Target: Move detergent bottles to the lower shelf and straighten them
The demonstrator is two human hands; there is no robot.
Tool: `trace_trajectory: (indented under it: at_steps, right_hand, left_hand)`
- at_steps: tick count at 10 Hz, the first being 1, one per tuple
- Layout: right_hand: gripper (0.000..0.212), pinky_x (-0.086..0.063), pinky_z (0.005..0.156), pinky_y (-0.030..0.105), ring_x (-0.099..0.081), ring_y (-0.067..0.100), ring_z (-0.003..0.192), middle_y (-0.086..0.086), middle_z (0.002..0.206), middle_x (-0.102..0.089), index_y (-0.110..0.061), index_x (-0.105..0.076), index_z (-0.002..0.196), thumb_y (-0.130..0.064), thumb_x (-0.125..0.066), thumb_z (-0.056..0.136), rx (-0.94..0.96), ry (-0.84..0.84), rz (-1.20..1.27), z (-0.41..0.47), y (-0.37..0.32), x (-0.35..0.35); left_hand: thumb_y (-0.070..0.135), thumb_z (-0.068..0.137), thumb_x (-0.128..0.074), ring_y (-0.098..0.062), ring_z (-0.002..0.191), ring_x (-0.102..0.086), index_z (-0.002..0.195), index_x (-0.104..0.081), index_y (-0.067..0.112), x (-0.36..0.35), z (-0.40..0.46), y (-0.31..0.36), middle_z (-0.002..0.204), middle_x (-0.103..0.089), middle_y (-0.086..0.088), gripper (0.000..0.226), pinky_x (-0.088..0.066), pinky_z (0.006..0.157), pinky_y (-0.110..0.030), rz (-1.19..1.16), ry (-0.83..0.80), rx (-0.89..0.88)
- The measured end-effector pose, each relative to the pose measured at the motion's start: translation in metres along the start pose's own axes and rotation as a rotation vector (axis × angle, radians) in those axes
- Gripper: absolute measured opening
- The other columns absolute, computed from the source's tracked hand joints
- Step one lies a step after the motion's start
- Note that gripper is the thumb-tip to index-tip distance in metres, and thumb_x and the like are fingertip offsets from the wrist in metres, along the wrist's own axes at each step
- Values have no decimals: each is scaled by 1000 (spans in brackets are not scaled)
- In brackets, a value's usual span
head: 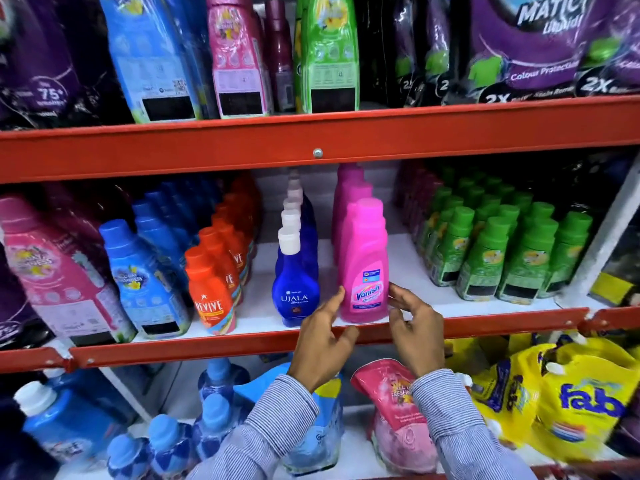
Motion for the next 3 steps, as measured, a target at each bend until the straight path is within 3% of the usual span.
trace_trajectory:
  at_steps: [2, 3]
  right_hand:
    - [45, -49, 87, 16, -71, 9, 98, 0, 107, -77, -17, -67, 123, 1, -58, 83, 6, 20, 12, 1, 5, 2]
    - [39, -55, 85, 26, -70, 3, 91, 0, 106, -76, -21, -66, 116, 3, -61, 85, -30, 203, 231, 1, 6, 23]
  left_hand:
    - [47, 71, -53, -6, 142, -46, 153, -40, 17, 0, -5, 9, 154, -49, 5, 88, -40, 122, -37, 16, 31, -31]
    - [35, 78, -58, 0, 138, -45, 148, -48, 16, 18, -8, 32, 149, -51, 6, 73, -37, 121, -27, 118, 196, -187]
Point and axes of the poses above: each hand's wrist, its own z-axis towards the middle knuckle, its own x-axis out of the back of the hand, y = z × x, the point moved 7 cm from there along z, towards the middle knuckle
